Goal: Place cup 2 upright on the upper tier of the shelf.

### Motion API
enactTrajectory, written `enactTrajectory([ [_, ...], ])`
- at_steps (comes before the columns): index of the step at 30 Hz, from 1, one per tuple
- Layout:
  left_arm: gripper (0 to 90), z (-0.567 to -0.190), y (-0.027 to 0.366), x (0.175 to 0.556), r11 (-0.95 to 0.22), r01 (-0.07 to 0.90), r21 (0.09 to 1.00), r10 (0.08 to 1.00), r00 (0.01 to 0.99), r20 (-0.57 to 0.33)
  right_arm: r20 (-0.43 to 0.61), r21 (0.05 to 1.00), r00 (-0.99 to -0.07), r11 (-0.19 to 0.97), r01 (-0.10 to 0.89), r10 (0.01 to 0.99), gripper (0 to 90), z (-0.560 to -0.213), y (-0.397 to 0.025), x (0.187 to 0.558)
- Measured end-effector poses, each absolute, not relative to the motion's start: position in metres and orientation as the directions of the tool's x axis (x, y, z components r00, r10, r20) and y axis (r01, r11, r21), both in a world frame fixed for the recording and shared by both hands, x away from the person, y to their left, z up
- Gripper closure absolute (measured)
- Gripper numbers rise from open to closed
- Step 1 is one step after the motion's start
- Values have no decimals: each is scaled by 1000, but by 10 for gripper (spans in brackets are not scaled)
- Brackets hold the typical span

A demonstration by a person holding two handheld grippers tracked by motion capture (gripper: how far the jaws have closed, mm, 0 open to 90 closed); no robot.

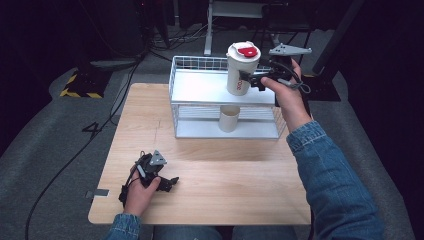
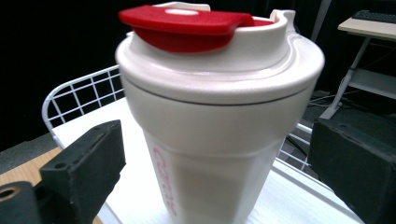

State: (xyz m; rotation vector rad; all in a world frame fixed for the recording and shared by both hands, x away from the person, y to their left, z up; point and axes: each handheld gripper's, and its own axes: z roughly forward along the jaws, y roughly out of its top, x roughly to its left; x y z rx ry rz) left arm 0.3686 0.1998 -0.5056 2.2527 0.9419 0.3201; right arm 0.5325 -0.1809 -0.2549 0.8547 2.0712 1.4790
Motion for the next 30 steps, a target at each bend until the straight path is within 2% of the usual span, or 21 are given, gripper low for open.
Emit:
enactTrajectory([
  [30,3,-505,209,360,-509,551,661,720,693,-24,-10,942,-756,259,212,655,72,-247,-237,457],
])
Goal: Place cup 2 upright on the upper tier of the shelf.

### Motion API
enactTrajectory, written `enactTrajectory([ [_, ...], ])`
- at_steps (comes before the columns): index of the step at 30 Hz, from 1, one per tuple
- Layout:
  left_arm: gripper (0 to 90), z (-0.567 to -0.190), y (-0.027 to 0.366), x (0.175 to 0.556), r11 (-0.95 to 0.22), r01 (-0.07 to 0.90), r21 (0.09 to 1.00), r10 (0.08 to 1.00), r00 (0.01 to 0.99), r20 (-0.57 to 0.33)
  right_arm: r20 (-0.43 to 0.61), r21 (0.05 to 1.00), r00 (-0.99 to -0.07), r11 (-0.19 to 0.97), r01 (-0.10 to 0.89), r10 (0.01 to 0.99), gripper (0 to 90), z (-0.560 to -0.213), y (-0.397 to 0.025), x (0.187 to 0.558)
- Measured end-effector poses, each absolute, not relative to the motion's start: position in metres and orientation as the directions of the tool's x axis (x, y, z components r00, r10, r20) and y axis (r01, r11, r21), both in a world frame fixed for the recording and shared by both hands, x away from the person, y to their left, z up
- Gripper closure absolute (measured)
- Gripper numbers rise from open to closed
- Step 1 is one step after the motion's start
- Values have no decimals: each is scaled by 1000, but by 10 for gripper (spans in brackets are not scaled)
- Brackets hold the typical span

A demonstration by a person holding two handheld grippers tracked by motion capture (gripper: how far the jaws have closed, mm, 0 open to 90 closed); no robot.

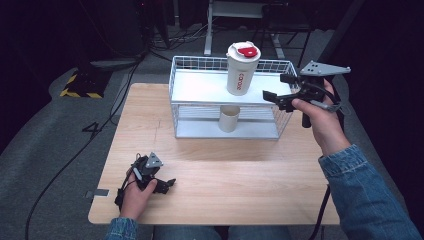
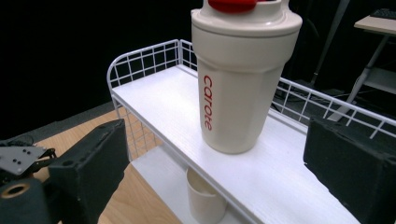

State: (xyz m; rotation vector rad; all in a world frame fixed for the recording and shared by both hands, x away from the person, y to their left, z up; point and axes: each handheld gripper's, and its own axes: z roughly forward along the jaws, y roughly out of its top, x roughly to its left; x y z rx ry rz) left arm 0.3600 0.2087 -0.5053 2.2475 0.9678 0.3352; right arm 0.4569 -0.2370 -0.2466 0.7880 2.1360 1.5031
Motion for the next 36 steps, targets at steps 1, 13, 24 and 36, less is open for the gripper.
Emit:
enactTrajectory([
  [1,3,-505,209,360,-509,551,661,720,694,-24,-10,941,-756,262,215,655,72,-248,-240,454],
  [13,3,-505,209,360,-509,551,661,720,694,-24,-5,916,-762,309,256,647,72,-266,-263,432],
  [24,2,-505,209,361,-511,551,660,720,694,-21,17,896,-736,317,311,676,73,-292,-288,414],
  [36,2,-505,209,361,-509,551,661,720,693,-24,15,865,-708,346,363,706,75,-333,-308,401],
])
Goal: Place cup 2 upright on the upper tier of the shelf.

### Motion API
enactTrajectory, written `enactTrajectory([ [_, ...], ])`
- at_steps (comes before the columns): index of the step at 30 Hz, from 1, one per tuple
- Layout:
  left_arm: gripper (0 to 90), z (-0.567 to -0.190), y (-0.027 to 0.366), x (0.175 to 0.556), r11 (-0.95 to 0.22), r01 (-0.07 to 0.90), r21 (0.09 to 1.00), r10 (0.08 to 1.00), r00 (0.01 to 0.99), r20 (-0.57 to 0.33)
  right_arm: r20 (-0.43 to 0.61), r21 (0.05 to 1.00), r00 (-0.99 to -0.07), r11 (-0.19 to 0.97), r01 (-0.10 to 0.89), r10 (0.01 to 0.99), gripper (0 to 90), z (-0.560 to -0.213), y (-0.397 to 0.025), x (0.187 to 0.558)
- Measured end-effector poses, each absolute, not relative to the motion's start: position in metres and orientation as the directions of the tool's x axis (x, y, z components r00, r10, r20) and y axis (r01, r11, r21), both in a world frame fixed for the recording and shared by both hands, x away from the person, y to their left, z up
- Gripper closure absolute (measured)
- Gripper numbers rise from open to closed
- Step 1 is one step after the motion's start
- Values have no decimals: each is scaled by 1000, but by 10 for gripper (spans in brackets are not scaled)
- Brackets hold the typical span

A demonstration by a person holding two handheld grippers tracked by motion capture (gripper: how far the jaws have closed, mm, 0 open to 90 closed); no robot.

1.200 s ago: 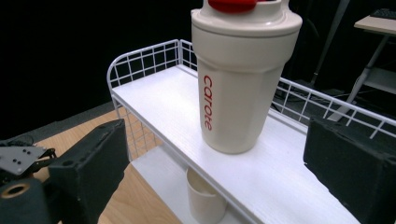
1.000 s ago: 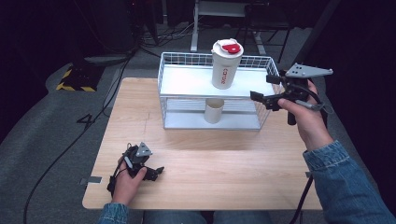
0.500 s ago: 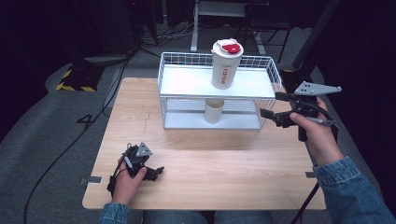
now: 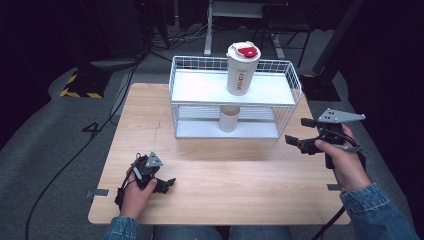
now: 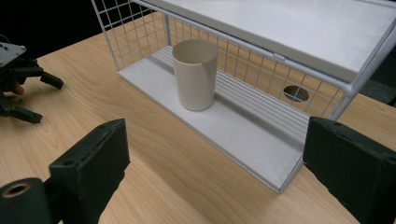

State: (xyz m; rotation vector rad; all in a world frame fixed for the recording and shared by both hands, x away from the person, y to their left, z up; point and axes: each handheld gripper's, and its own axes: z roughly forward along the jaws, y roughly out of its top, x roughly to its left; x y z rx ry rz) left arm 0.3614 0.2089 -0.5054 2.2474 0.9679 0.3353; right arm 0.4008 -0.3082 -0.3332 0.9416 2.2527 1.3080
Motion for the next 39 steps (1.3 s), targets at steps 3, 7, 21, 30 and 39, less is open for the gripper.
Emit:
enactTrajectory([
  [3,2,-505,209,361,-509,551,661,720,694,-23,9,865,-702,348,363,712,75,-345,-311,399],
  [7,2,-505,209,362,-509,550,663,719,694,-24,-4,845,-696,375,382,718,75,-361,-313,397],
  [21,2,-505,209,361,-509,551,661,720,693,-24,48,786,-669,385,484,742,76,-411,-319,390],
  [30,2,-505,209,361,-509,551,661,720,694,-24,55,749,-654,402,527,754,81,-436,-321,387],
  [39,2,-505,209,361,-509,551,661,720,694,-24,65,714,-643,414,564,763,86,-460,-320,383],
])
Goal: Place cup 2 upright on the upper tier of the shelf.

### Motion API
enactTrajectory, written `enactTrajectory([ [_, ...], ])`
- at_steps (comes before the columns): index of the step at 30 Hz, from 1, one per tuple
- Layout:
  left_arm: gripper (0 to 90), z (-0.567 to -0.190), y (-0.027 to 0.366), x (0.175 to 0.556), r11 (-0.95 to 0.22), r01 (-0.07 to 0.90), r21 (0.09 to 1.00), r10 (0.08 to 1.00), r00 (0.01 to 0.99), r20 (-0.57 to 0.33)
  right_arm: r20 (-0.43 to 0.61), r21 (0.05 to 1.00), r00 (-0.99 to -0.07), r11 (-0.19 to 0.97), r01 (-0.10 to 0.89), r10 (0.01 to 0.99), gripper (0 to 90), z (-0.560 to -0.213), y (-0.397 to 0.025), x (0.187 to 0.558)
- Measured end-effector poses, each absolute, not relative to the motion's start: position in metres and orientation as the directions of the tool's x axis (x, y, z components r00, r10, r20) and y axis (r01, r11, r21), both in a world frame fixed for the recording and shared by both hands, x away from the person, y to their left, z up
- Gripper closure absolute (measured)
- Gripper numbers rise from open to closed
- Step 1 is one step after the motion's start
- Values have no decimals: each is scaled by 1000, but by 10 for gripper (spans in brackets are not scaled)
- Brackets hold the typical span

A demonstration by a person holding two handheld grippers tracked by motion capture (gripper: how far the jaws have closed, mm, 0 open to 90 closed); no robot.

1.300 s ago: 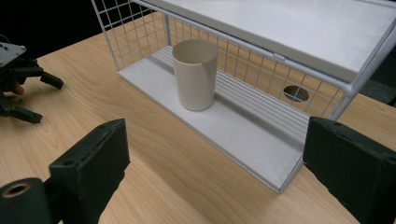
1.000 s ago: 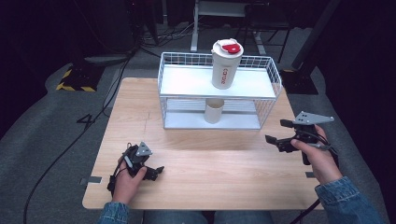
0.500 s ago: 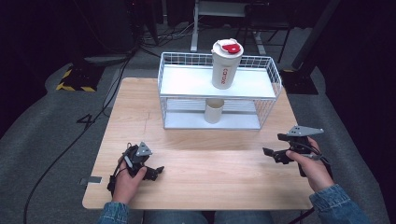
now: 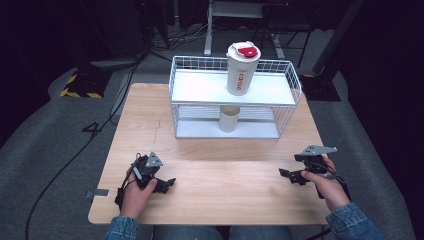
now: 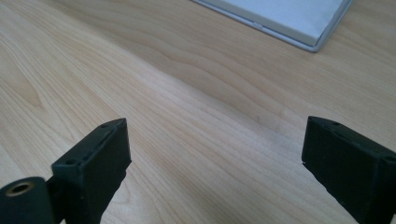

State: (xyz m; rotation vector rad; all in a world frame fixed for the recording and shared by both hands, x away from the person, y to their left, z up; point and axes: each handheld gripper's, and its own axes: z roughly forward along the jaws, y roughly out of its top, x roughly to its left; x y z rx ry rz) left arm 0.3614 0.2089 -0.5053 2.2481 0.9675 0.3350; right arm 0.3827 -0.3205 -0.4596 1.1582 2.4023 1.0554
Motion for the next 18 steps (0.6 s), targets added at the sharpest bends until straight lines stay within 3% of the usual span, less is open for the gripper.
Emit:
enactTrajectory([
  [18,2,-505,209,361,-509,551,661,720,694,-24,23,701,-658,457,548,753,93,-493,-315,375],
])
